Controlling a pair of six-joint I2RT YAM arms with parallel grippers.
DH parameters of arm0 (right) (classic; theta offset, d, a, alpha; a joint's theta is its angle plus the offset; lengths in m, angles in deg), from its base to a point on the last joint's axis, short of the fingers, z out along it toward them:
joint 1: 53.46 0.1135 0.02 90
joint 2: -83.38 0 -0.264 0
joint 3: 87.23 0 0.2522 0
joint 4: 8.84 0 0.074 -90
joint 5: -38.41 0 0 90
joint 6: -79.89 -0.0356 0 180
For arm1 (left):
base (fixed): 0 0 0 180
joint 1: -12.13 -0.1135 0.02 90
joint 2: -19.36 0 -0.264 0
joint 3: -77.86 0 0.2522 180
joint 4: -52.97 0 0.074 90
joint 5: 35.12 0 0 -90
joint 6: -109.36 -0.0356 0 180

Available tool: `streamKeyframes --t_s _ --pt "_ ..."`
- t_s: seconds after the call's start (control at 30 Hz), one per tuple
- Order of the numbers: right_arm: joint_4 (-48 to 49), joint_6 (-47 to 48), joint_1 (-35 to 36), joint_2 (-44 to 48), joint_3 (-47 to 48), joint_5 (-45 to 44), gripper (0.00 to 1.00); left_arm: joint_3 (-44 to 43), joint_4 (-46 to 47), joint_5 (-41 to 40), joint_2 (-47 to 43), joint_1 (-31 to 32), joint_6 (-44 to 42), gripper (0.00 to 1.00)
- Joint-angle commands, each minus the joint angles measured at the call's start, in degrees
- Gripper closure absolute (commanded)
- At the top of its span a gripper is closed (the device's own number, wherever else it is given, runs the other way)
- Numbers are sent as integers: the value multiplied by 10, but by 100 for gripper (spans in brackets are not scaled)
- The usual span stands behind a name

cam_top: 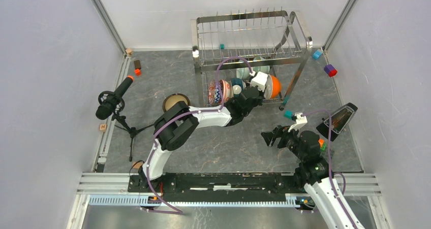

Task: Unload the bowls from the dish rack
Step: Pick up the bowl from the dish rack.

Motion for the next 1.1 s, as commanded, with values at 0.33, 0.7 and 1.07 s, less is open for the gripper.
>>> streamKeyframes --t_s 0.33,0.7,1.07 --pt "10 6 5 0 9 1 11 22 36 59 0 -34 48 93" --pt "8 3 5 0 22 -27 11 72 80 79 -70 -49 69 98" --pt "48 -16 5 -2 15 -78 11 113 122 121 -109 -74 165 98"
